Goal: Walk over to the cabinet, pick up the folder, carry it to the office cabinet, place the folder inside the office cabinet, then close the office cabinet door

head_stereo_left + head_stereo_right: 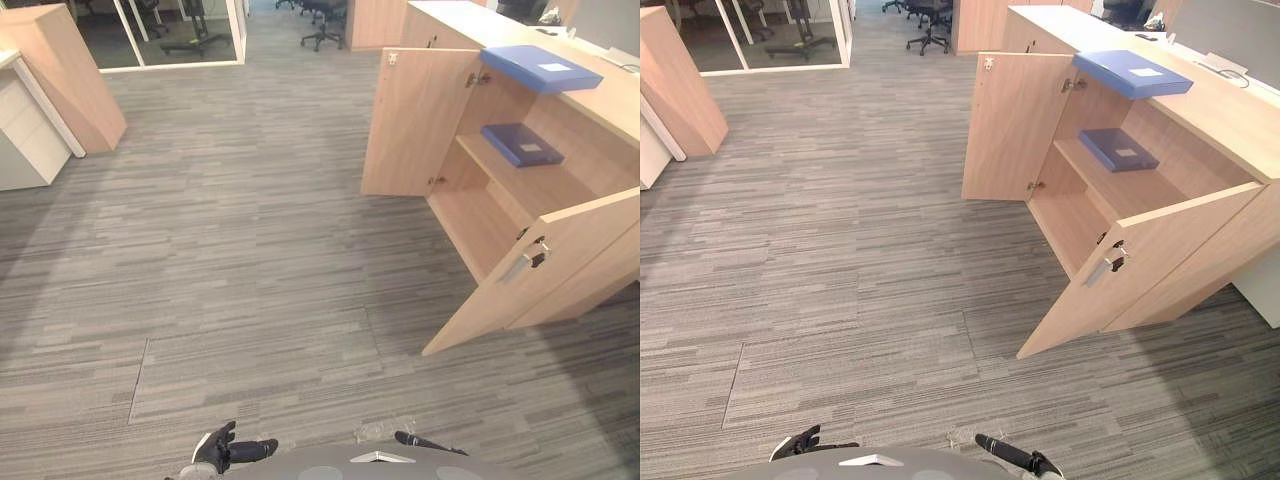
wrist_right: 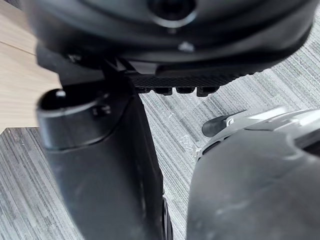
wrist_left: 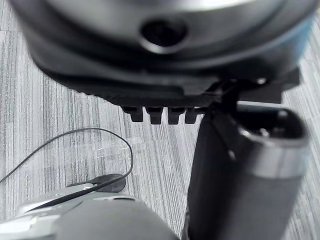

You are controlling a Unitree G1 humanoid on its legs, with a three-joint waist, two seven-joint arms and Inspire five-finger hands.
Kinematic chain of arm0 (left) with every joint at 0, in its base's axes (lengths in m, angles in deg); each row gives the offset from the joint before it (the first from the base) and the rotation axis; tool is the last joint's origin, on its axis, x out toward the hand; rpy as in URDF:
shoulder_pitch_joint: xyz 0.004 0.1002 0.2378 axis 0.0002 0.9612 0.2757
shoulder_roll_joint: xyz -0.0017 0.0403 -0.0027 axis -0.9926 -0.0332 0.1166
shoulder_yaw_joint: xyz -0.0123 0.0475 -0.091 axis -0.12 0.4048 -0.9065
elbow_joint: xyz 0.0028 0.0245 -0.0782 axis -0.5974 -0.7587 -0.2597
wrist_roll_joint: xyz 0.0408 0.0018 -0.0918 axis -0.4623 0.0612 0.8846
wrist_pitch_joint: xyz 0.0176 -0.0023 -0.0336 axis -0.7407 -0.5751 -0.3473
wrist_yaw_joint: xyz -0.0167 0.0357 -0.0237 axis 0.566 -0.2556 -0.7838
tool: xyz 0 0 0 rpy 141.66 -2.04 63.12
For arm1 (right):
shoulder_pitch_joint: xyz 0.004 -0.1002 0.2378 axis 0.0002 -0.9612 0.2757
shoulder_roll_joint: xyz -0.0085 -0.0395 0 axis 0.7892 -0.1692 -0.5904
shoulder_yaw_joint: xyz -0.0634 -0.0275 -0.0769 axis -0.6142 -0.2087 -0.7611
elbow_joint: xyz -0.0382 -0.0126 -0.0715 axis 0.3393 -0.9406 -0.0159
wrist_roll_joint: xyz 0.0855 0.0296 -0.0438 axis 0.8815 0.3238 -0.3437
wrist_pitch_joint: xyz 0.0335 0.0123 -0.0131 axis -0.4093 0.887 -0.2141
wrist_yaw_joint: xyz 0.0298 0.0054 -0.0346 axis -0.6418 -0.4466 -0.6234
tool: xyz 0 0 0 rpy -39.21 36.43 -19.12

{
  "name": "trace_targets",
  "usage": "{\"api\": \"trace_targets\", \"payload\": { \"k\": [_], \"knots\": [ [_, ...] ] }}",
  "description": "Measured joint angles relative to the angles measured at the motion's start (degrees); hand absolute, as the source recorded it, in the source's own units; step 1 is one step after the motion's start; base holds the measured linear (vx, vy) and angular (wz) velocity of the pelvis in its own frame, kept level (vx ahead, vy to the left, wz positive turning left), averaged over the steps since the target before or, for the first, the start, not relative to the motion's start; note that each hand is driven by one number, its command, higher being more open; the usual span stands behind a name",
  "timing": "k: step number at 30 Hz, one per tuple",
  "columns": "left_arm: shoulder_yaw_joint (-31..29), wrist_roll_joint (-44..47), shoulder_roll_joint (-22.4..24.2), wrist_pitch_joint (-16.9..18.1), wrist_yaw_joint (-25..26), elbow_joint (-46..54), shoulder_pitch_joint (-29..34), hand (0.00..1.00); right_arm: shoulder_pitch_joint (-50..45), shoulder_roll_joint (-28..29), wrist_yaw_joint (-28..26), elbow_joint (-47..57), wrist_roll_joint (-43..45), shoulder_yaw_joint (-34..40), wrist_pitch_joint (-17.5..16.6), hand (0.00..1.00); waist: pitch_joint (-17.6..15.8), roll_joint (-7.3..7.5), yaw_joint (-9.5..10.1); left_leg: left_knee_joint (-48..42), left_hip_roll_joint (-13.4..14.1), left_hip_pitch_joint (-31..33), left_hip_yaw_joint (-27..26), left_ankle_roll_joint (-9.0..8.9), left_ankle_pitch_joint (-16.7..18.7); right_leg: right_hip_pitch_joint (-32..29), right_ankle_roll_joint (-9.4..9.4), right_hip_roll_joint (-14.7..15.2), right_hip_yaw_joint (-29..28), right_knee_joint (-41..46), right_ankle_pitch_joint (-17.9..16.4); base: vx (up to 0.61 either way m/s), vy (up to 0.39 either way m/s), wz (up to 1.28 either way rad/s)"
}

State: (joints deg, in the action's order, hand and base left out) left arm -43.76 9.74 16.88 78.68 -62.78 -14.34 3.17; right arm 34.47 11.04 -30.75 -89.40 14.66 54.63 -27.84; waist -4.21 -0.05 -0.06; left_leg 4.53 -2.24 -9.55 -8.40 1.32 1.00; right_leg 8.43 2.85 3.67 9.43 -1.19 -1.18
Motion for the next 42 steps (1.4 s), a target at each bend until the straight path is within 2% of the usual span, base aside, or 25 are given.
{"api": "trace_targets", "payload": {
  "k": [3,9,19,26,42],
  "knots": [
    [0.00,2.78,-0.29,-0.02,-1.53,-0.33,-0.09,1.00,0.89,0.32,-0.20,0.00,-0.05,0.03,-0.02,1.00,-0.41,0.45,0.17,0.02,-0.03,-0.13,-0.52,-0.08,0.05,0.01,0.07,0.05,0.00,0.06,-0.01,-0.02,-0.011,-0.02],
    [0.10,4.13,-0.16,0.16,-1.44,-0.67,-0.04,1.00,1.09,0.30,-0.76,0.16,-0.04,0.32,-0.14,1.00,-0.89,0.12,0.26,0.22,-0.09,-1.09,-0.66,0.04,-0.02,0.66,0.30,0.14,-0.02,0.22,-0.19,-0.07,-0.021,-0.01],
    [2.75,1.04,-0.53,1.97,0.93,-0.20,0.25,1.00,0.23,-0.13,0.42,0.19,0.32,-2.15,-0.41,1.00,-0.91,0.10,0.25,0.50,-0.11,-1.16,-0.56,0.41,-0.37,0.65,0.33,0.14,0.37,0.02,-0.15,-0.04,-0.014,0.01],
    [5.86,-7.16,-0.93,2.67,3.03,0.45,-1.18,1.00,0.28,-0.28,1.07,0.15,0.32,-4.05,-1.29,1.00,-1.00,0.31,0.37,0.49,-0.10,-1.20,-0.42,0.30,-0.31,0.83,0.31,0.12,0.62,-0.25,-0.11,0.00,-0.004,0.00],
    [8.87,-6.83,-1.91,3.37,3.29,0.48,-1.67,1.00,0.37,-0.18,1.44,0.15,0.39,-4.76,-1.28,1.00,-1.32,0.81,0.31,0.51,-0.10,-1.08,-0.50,0.00,-0.11,1.02,0.61,0.12,0.69,-1.08,0.08,0.00,0.000,0.00]
  ]
}}
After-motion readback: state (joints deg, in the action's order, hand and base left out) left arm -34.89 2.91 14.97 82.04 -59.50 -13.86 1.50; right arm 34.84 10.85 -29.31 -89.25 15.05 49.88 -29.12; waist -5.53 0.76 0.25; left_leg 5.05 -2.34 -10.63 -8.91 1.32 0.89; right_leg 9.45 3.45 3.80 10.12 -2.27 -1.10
